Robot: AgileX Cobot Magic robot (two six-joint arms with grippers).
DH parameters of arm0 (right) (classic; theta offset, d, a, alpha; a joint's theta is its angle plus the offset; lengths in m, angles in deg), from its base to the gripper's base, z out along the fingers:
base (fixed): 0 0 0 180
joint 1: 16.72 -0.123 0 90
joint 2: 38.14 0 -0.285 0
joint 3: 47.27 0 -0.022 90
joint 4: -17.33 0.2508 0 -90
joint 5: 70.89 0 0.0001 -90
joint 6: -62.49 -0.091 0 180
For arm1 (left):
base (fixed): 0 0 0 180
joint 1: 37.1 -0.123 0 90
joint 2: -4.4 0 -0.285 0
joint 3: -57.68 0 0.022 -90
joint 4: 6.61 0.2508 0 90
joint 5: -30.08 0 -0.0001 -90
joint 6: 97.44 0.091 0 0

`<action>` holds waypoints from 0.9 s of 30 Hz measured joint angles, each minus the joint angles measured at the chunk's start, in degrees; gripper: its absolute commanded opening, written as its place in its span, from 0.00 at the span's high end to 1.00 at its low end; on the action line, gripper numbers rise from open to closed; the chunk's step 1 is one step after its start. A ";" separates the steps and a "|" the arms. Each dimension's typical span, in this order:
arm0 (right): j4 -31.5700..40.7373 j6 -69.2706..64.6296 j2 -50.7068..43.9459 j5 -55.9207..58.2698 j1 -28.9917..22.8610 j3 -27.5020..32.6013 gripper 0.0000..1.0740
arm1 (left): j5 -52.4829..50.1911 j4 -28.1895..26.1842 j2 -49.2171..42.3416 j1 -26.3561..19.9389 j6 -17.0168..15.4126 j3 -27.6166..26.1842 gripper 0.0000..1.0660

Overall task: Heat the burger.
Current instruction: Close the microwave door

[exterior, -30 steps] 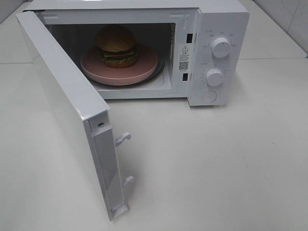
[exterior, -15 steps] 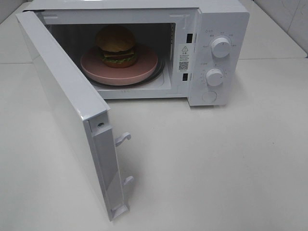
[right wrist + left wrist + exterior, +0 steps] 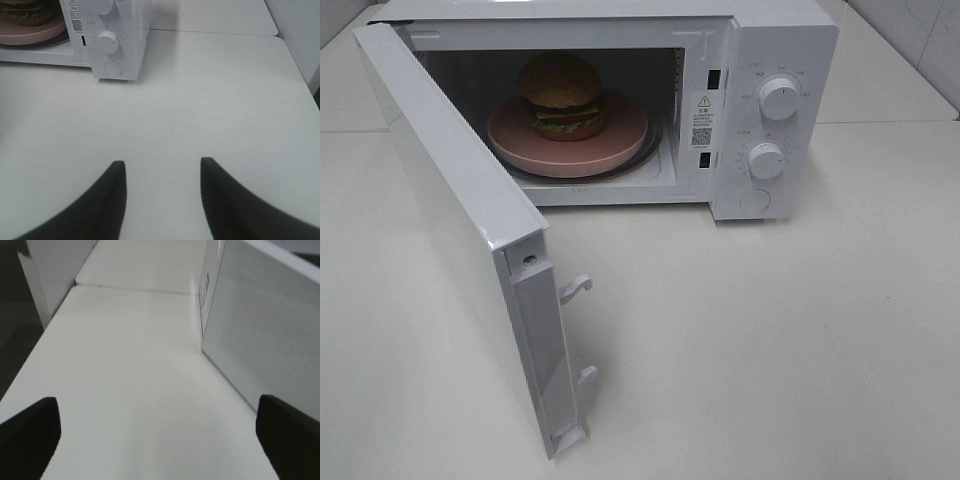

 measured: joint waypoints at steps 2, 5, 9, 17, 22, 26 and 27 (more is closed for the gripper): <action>0.00 0.00 0.00 0.00 0.00 0.00 0.55 | -2.29 0.00 1.15 0.00 0.00 0.00 0.08; 0.00 0.00 0.00 0.00 0.00 0.00 0.55 | -8.54 0.00 5.39 0.00 0.00 0.29 0.11; 0.00 0.00 0.00 0.00 0.00 0.00 0.55 | -21.31 -0.06 14.50 0.00 0.00 3.72 0.28; 0.00 0.00 0.00 0.00 0.00 0.00 0.55 | -50.48 -0.97 30.02 0.00 -1.09 10.08 1.00; 0.00 0.00 0.00 0.00 0.00 0.00 0.55 | -62.62 -0.63 39.82 0.00 -5.27 12.49 1.00; 0.00 0.00 0.00 0.00 0.00 0.00 0.55 | -68.98 2.29 45.84 0.00 -6.25 13.18 1.00; 0.00 0.00 0.00 0.00 0.00 0.00 0.55 | -72.48 4.70 49.39 0.00 -7.79 13.29 1.00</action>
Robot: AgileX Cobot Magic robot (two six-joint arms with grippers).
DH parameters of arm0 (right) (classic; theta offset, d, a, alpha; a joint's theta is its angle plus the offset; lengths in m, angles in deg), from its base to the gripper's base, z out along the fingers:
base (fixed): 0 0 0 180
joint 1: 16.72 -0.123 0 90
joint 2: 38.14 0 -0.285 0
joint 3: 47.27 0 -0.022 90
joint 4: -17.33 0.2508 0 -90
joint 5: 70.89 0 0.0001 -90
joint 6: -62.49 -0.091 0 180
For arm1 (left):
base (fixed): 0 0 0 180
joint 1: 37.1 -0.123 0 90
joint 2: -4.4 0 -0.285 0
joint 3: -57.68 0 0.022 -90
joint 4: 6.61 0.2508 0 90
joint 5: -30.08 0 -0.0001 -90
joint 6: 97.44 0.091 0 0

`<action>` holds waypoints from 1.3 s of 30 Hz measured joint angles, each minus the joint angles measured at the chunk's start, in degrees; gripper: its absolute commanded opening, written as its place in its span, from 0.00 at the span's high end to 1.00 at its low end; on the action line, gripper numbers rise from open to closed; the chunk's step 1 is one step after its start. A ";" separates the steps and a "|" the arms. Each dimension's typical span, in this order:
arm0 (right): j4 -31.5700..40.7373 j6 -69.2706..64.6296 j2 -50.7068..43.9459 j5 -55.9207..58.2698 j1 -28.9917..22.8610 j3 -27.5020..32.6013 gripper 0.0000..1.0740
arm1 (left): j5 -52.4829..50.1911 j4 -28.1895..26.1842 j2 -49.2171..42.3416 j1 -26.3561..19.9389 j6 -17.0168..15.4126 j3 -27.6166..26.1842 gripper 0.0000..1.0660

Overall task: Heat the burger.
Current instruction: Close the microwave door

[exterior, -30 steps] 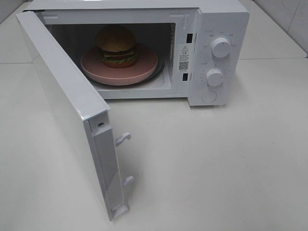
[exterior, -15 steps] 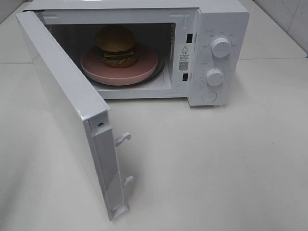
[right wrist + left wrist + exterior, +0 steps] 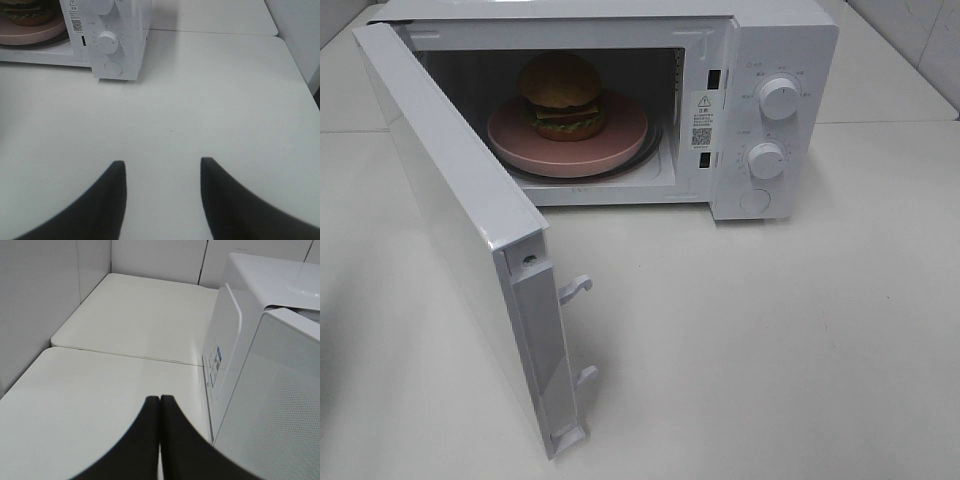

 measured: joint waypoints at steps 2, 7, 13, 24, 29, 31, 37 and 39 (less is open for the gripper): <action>0.00 0.00 0.00 0.00 0.00 0.00 0.55 | -4.07 3.21 3.15 0.00 -2.29 0.00 1.00; 0.00 0.06 0.00 0.00 0.00 0.00 0.55 | -17.13 14.21 13.69 0.00 -9.63 0.00 1.00; 0.00 0.06 0.00 0.00 0.00 0.00 0.55 | -26.47 19.65 20.57 0.00 -11.29 0.00 1.00; 0.00 0.06 0.00 0.00 0.00 0.00 0.55 | -30.88 28.53 32.37 1.15 -11.80 -5.33 1.00; 0.00 0.06 0.00 0.00 0.00 0.00 0.55 | -30.88 28.71 37.36 5.56 -11.80 -9.05 1.00; 0.00 0.06 0.00 0.00 0.00 0.00 0.55 | -30.88 28.36 38.67 6.88 -11.80 -10.14 1.00; 0.00 0.06 0.00 0.00 0.00 0.00 0.55 | -29.74 24.98 40.97 10.20 -11.92 -12.03 1.00; 0.00 0.06 0.00 0.00 0.00 0.00 0.55 | -29.74 24.92 41.77 11.52 -11.92 -12.66 1.00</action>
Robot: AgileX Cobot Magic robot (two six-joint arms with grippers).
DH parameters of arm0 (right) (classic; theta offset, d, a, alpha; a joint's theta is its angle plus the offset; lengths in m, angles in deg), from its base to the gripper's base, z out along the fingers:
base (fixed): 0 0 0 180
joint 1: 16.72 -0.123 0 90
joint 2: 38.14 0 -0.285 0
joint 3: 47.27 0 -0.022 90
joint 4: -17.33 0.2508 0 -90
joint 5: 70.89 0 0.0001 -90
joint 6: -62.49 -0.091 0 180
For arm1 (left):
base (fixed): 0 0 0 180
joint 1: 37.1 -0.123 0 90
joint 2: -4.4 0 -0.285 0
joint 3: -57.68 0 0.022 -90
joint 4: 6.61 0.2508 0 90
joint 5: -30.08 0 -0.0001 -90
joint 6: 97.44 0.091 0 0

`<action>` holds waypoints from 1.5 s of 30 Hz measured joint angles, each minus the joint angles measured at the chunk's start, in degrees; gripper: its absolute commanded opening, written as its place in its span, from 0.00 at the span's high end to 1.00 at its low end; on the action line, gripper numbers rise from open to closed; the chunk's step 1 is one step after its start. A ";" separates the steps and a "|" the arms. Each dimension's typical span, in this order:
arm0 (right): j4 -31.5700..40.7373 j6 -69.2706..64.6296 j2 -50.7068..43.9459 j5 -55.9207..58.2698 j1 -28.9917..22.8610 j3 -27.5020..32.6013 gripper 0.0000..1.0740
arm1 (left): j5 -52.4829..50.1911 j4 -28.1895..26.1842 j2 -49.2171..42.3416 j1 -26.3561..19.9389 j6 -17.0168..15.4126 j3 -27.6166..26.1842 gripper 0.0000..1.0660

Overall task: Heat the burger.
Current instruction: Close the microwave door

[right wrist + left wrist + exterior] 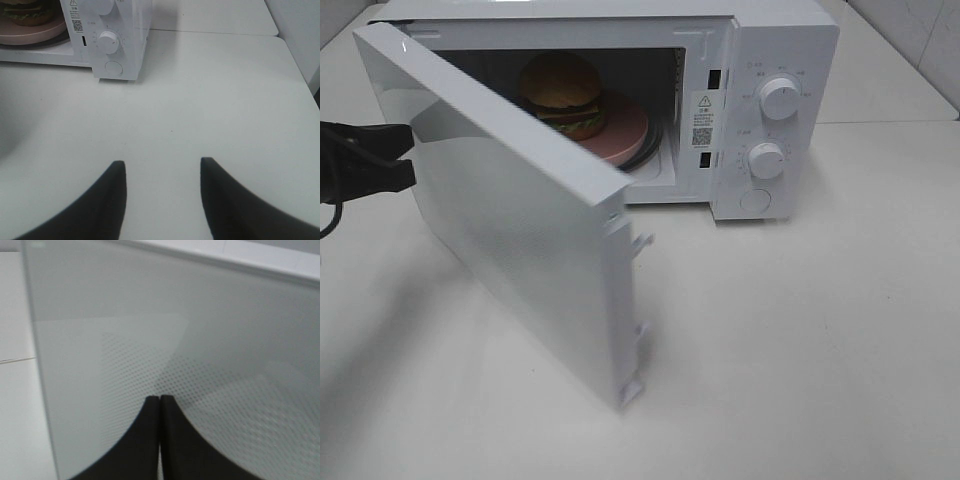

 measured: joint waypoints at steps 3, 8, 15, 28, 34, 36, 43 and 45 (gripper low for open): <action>0.00 0.00 0.00 0.00 0.00 0.00 0.55 | -0.69 1.03 0.86 1.72 0.00 -0.86 1.00; 0.00 0.00 0.00 0.00 0.00 0.00 0.55 | -0.97 0.34 1.60 3.50 0.00 -1.09 1.00; 0.00 0.00 0.00 0.00 0.00 0.00 0.55 | -0.97 -3.78 2.75 6.53 1.03 -1.38 1.00; 0.17 0.00 0.00 0.00 0.00 0.00 0.55 | -1.09 -16.56 3.61 10.26 5.96 -2.06 1.00; 0.17 0.00 0.00 0.00 0.00 0.00 0.55 | -1.03 -16.73 3.61 11.17 6.53 -4.18 1.00; 0.17 0.00 0.00 0.00 0.00 0.00 0.55 | -1.03 -16.73 3.67 11.34 6.93 -5.16 1.00; 0.17 0.00 0.00 0.00 0.00 0.00 0.55 | -0.17 -17.19 5.67 13.01 7.16 -8.08 1.00; 0.17 0.00 0.00 0.00 0.00 0.00 0.55 | -0.06 -17.25 5.84 13.24 7.22 -8.25 1.00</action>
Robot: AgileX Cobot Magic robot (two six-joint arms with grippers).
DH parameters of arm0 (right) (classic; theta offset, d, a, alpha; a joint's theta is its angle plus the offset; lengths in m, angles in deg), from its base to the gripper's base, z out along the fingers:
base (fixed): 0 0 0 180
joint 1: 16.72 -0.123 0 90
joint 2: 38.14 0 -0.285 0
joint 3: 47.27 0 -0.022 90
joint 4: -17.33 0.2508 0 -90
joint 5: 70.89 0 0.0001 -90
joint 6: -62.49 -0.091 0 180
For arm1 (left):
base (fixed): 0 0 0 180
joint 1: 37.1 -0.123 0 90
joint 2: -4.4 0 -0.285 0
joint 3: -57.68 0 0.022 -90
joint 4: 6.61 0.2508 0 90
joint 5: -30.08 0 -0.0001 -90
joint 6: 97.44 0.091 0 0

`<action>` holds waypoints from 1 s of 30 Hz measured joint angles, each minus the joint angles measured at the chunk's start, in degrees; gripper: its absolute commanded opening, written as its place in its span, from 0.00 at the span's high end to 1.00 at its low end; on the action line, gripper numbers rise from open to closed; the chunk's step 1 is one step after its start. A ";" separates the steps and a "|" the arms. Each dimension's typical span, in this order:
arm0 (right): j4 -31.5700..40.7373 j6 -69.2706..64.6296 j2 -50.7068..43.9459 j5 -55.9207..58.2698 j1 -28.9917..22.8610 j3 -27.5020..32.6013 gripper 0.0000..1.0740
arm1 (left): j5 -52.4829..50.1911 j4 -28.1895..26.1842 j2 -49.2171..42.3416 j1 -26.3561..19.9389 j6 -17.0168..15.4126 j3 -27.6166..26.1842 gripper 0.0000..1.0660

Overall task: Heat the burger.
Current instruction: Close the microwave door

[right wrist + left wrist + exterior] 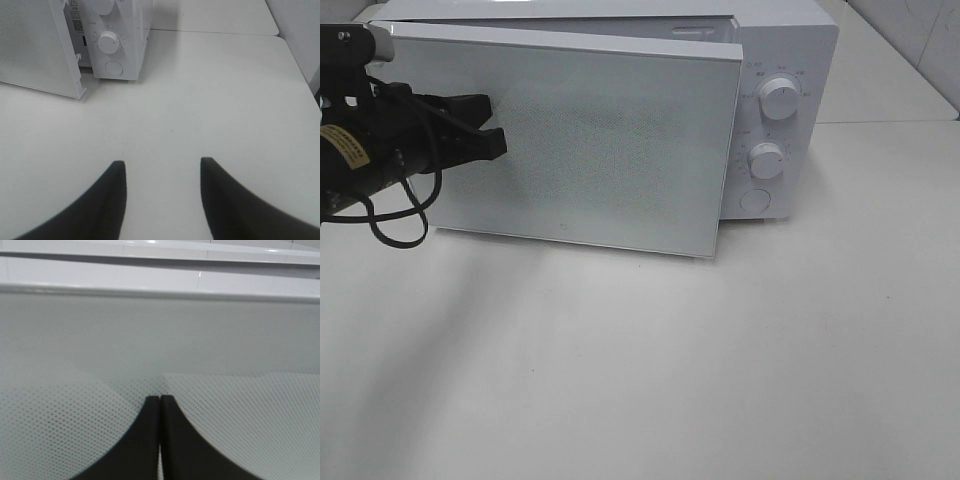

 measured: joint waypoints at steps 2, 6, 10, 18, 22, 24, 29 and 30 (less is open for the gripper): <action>0.00 0.00 0.00 0.00 0.00 0.00 0.55 | 0.06 -0.57 0.63 0.74 0.23 -0.29 1.00; 0.00 0.00 0.00 0.00 0.00 0.00 0.55 | 0.97 -3.50 2.81 2.81 1.72 -1.66 1.00; 0.00 0.00 0.00 0.00 0.00 0.00 0.55 | 1.72 -5.67 3.67 3.84 2.18 -2.69 1.00; 0.00 0.00 0.00 0.00 0.00 0.00 0.55 | 2.23 -12.83 6.19 6.76 5.61 -5.27 1.00; 0.00 0.00 0.00 0.00 0.00 0.00 0.55 | 3.27 -15.07 7.45 8.77 7.28 -6.70 1.00; 0.00 0.00 0.00 0.00 0.00 0.00 0.55 | 3.32 -15.41 7.85 9.28 7.51 -7.10 1.00; 0.00 0.00 0.00 0.00 0.00 0.00 0.55 | 3.38 -16.16 8.14 10.03 7.62 -7.68 1.00; 0.00 0.00 0.00 0.00 0.00 0.00 0.55 | 3.44 -17.07 8.19 10.43 7.85 -7.79 1.00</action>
